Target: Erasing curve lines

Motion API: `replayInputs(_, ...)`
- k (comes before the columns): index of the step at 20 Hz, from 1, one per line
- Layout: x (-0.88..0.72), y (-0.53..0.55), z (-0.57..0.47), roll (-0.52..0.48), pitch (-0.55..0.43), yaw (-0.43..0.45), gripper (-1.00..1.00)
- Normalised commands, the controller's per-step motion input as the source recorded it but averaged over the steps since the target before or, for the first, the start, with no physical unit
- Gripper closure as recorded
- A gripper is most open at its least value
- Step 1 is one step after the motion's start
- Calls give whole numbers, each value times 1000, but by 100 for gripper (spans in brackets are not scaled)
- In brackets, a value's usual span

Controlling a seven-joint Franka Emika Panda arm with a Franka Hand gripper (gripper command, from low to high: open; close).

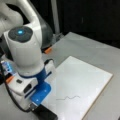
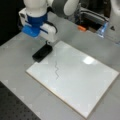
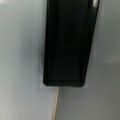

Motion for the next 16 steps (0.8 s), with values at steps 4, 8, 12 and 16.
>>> replayInputs(4, 141, -153, -72, 76, 40, 92, -100)
replayInputs(8, 136, -156, -72, 99, 24, 59, -100)
replayInputs(12, 125, -179, -33, 99, 14, 40, -100)
replayInputs(16, 113, -222, -47, 123, 26, 38, -100)
